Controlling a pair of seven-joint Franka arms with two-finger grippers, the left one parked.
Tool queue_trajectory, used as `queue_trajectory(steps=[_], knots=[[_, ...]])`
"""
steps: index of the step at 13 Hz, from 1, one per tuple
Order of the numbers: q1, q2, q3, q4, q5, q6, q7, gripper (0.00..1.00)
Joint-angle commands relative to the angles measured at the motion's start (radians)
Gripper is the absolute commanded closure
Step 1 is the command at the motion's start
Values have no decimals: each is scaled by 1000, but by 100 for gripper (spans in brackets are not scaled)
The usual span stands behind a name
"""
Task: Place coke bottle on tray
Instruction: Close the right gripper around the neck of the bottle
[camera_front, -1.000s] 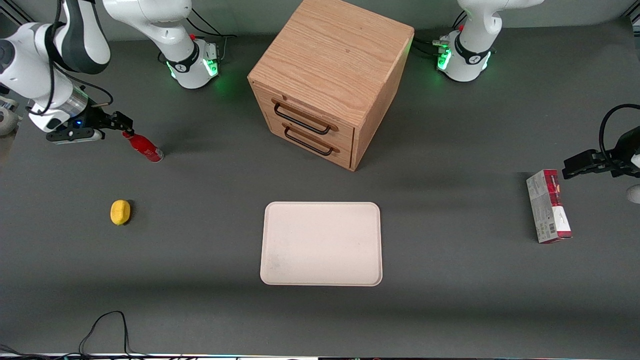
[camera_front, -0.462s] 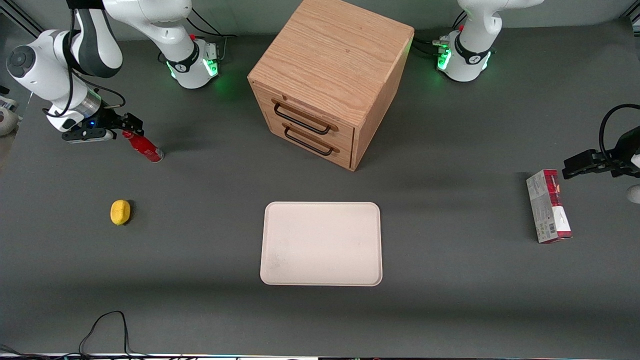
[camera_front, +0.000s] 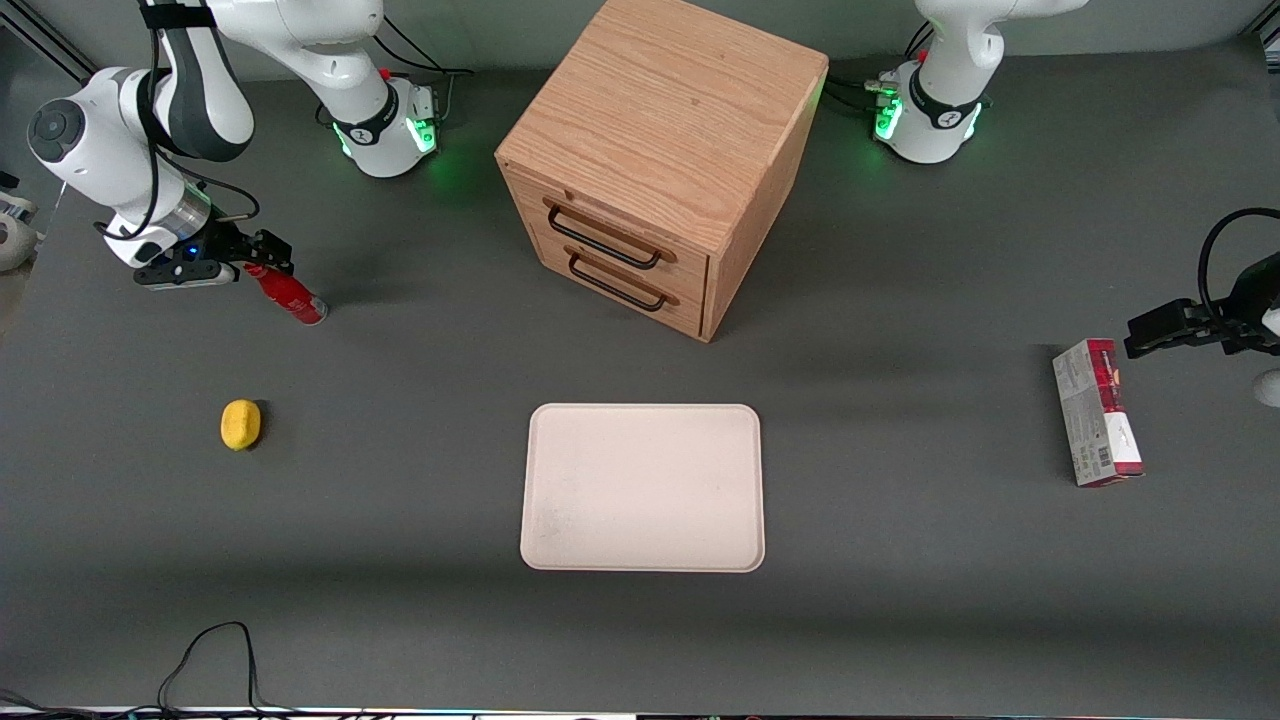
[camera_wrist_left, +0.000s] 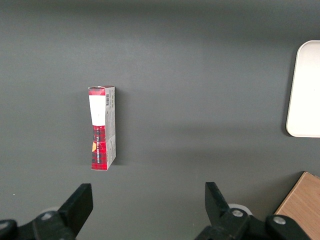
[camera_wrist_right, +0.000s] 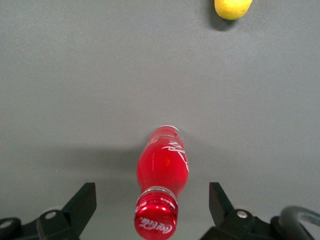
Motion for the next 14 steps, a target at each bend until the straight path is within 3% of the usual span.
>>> queue_trajectory(steps=[1,2,3,4,8,12,14], knots=[[9,4,-16,-1,-18,17,8,0],[9,4,-17,0,-18,17,8,2],[9,4,-17,0,-20,17,10,18],[9,4,-17,0,-20,17,10,40],[9,5,-16,3,-21,13,10,87],[12,8,-14,44,-21,-36,12,90],[12,5,-6,148,-26,-159,13,91]])
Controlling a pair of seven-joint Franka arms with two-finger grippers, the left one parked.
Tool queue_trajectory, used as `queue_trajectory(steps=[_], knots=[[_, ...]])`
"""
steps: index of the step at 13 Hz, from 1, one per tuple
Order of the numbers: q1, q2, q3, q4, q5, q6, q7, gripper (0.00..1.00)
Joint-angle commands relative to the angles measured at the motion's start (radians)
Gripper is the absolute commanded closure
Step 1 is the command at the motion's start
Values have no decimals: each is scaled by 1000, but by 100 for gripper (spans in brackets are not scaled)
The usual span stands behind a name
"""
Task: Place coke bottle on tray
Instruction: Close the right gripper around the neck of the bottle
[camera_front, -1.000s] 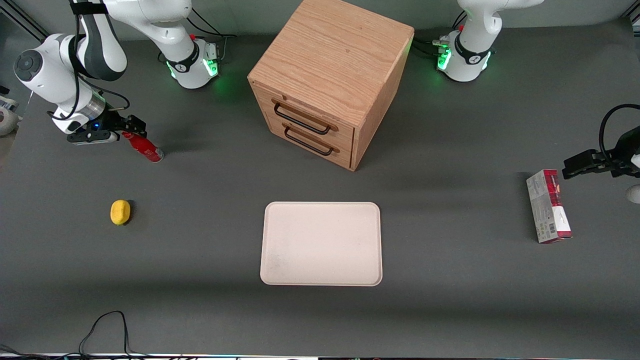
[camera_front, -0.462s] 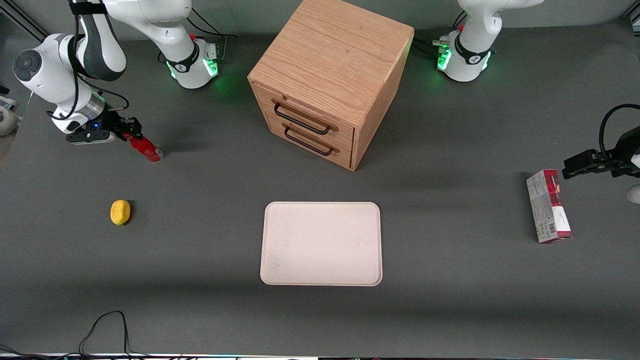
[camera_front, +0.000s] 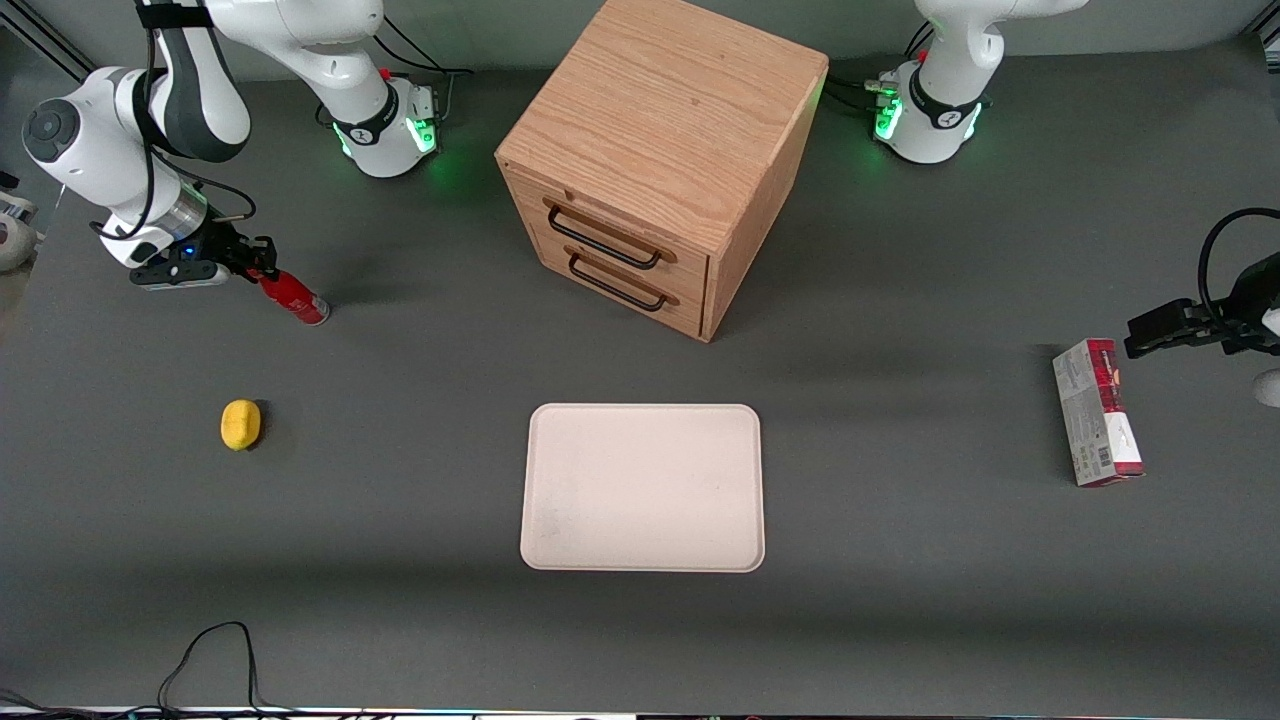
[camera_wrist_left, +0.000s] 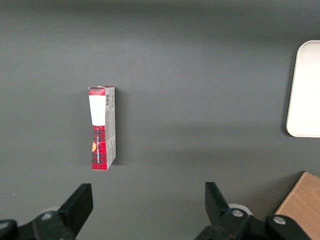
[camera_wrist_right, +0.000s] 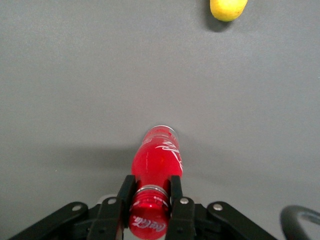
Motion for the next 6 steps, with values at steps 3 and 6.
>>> queue_trajectory(steps=[3,6], knots=[[32,-3,9,326,-20,-331,24,91],[75,23,9,609,-8,-592,25,91]])
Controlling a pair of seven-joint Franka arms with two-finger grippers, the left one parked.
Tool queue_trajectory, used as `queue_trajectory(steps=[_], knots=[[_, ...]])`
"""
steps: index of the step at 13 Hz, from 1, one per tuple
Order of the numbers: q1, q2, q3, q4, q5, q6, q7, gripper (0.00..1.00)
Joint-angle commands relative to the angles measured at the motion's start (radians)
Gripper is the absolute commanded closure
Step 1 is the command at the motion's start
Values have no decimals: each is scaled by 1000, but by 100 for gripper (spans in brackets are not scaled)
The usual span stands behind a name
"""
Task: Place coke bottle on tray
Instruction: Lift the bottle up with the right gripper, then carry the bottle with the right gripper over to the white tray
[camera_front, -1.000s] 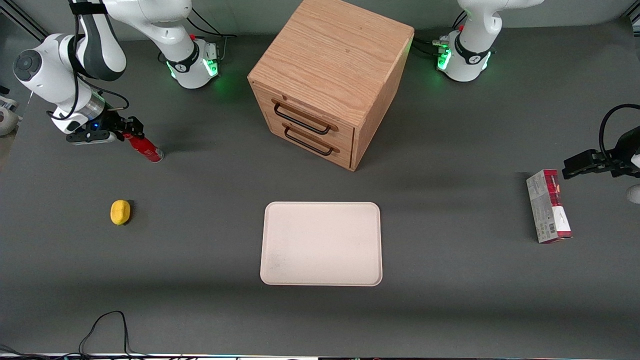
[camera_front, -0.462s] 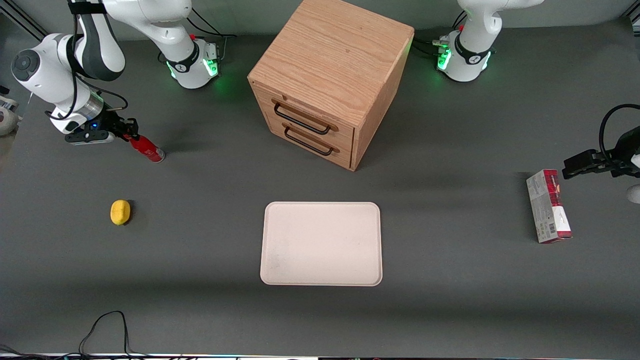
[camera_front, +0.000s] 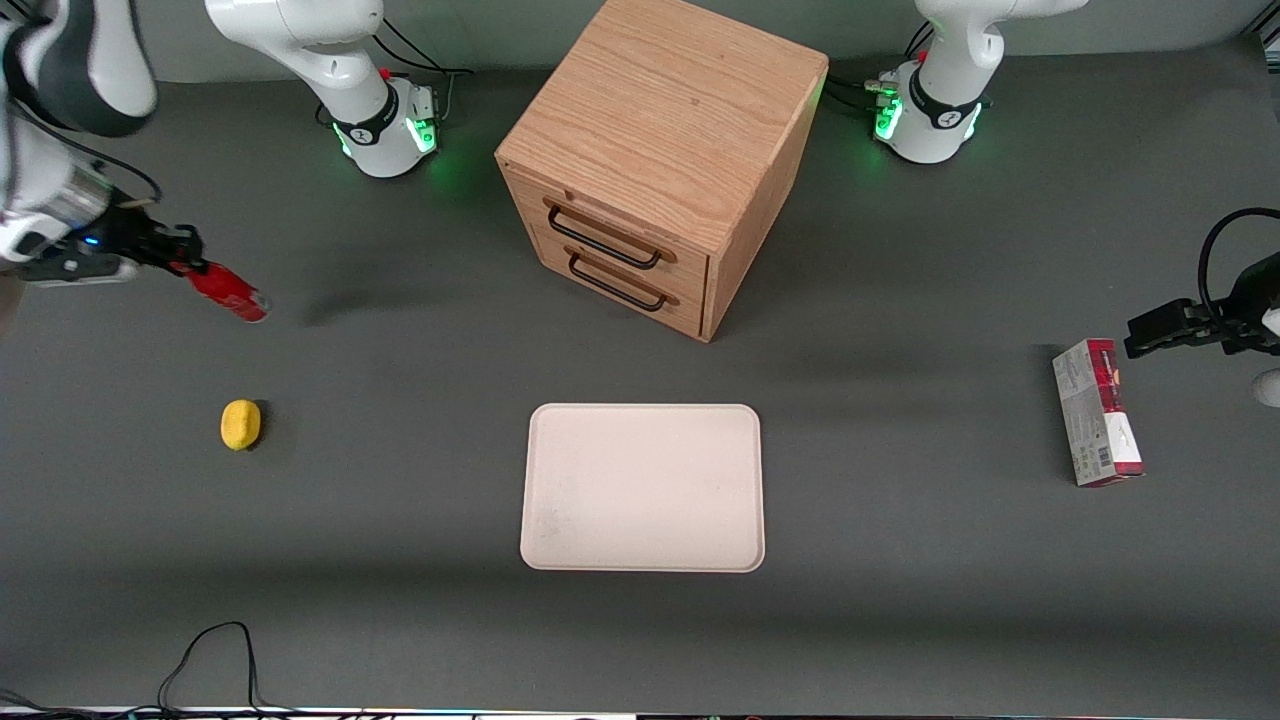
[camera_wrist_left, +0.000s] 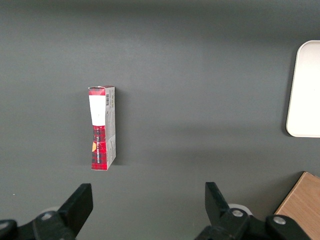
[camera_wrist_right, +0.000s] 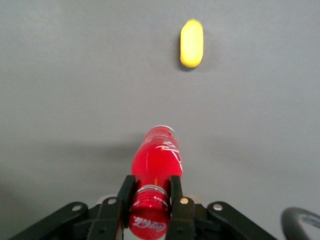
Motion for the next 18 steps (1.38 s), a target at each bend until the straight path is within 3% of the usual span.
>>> queue_trajectory(steps=[1,3,6,8,11,13,18], knots=[[69,59,-4,297,-5,-240,28,91],[80,112,-4,482,20,-401,25,91],[85,190,-2,678,48,-523,19,91],[86,269,-1,754,102,-526,16,91],[207,461,11,958,143,-527,39,91],[253,590,14,1092,212,-529,121,92],[287,845,212,1388,217,-529,293,98]])
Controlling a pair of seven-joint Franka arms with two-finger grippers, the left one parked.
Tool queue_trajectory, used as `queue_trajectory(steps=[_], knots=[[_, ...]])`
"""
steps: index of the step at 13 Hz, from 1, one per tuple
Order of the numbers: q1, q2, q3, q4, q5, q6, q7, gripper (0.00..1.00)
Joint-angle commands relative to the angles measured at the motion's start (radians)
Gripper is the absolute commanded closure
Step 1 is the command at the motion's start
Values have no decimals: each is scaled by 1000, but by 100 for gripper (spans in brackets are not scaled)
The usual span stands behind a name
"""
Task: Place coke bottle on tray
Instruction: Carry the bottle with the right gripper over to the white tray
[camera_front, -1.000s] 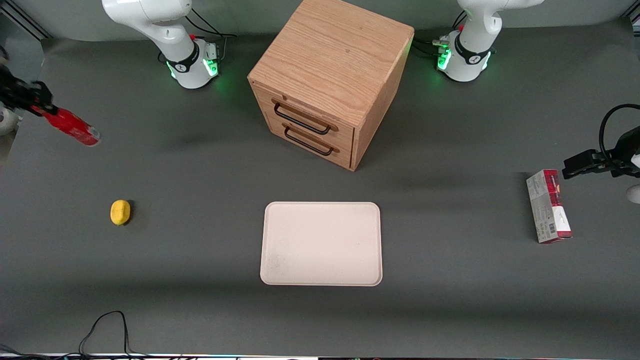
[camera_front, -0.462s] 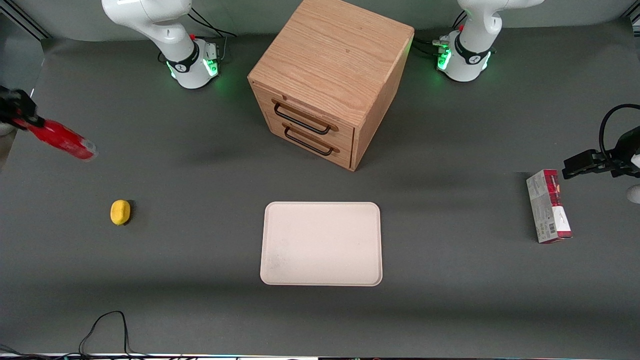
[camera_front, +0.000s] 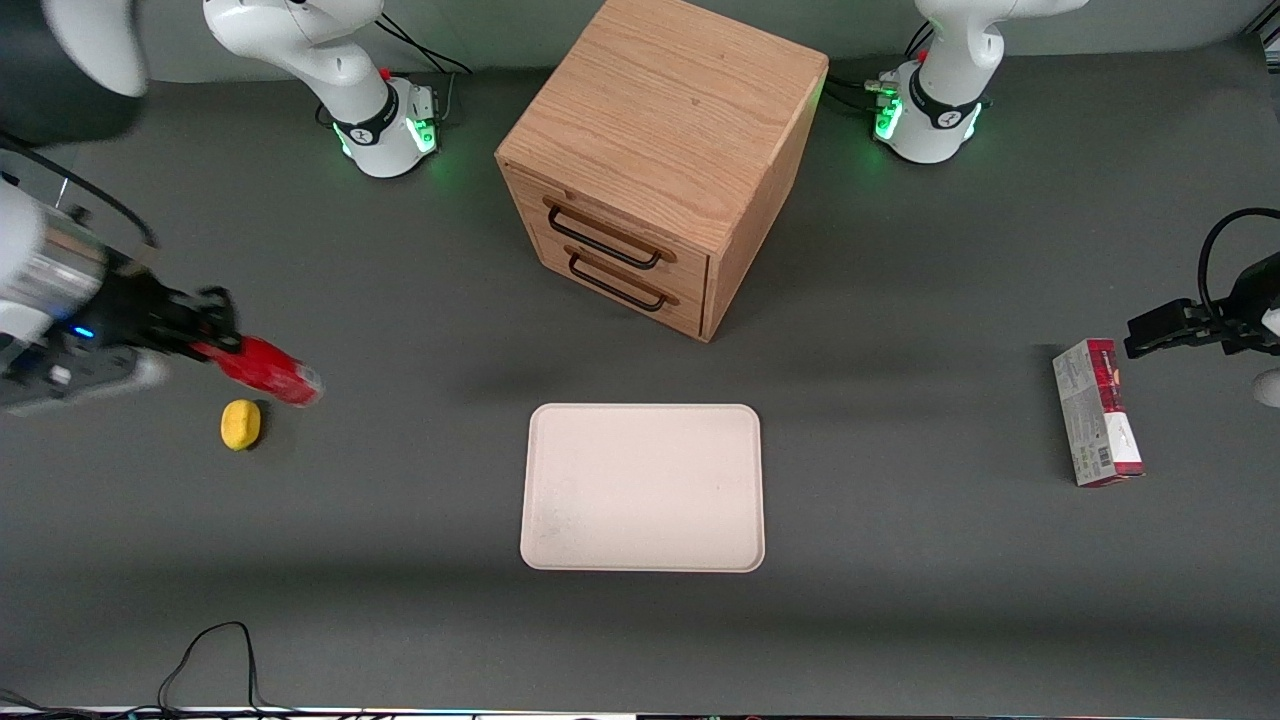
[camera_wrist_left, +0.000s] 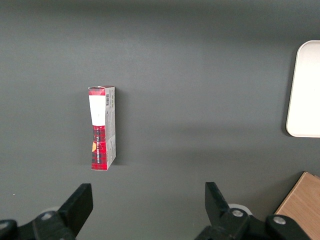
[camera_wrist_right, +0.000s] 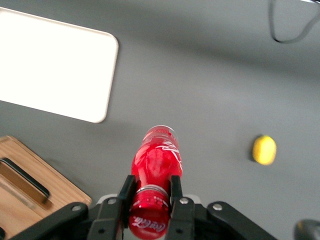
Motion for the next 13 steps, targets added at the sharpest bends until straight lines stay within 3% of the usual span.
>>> queue_trajectory(steps=[1,3,7,13], knots=[[21,130,77,191,13,-37,73,100],[109,169,79,219,-35,-5,76,100],[234,216,83,220,-53,59,76,100],[242,310,80,222,-115,183,68,100]])
